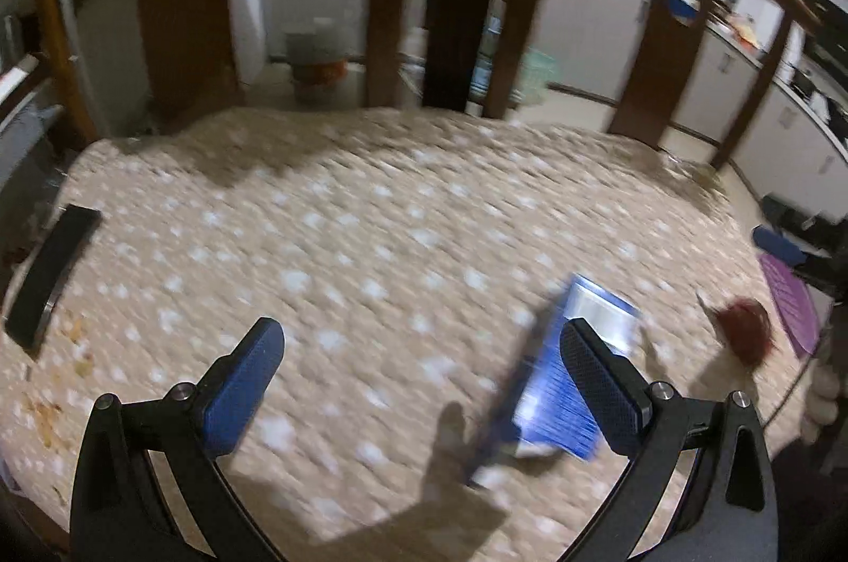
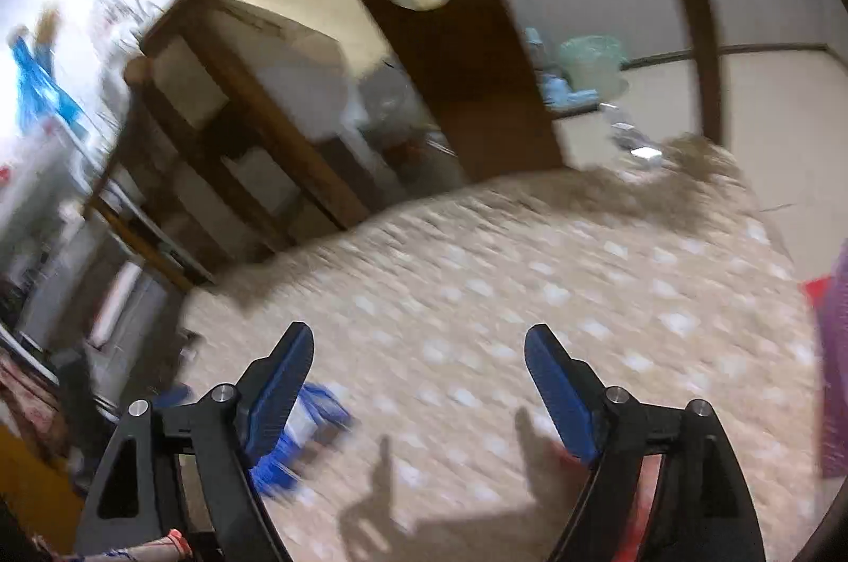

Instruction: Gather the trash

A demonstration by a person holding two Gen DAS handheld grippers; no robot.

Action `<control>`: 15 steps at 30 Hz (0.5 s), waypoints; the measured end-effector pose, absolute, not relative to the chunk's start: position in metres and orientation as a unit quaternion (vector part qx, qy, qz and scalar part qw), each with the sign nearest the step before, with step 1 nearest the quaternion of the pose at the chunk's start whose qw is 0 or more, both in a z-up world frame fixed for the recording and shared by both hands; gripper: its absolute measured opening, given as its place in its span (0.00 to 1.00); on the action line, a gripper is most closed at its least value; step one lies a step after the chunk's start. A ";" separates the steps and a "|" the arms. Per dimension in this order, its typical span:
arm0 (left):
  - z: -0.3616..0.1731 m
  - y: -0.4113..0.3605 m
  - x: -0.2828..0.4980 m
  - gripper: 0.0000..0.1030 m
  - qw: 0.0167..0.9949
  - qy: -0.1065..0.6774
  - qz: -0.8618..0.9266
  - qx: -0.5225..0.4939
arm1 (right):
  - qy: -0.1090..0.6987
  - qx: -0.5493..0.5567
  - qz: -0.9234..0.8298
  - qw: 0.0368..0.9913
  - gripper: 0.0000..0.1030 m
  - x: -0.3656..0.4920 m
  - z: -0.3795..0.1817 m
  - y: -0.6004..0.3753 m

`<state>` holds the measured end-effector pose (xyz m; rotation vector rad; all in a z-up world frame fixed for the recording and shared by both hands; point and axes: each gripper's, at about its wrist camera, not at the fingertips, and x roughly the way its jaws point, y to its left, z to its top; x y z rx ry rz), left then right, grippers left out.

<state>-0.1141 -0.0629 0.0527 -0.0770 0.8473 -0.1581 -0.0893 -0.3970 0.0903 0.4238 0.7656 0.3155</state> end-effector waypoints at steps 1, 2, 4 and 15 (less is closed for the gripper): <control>0.052 -0.069 -0.116 1.00 0.906 0.415 -0.082 -0.033 | 0.379 0.187 0.131 0.897 0.82 -0.096 0.084 -0.403; 0.050 -0.078 -0.117 1.00 0.903 0.420 -0.088 -0.023 | 0.384 0.182 0.120 0.897 0.82 -0.102 0.078 -0.404; 0.047 -0.093 -0.118 1.00 0.899 0.429 -0.094 -0.002 | 0.400 0.177 0.103 0.893 0.82 -0.111 0.065 -0.408; 0.017 -0.143 -0.098 1.00 0.875 0.470 -0.088 0.078 | 0.466 0.076 0.043 0.881 0.71 -0.117 0.021 -0.402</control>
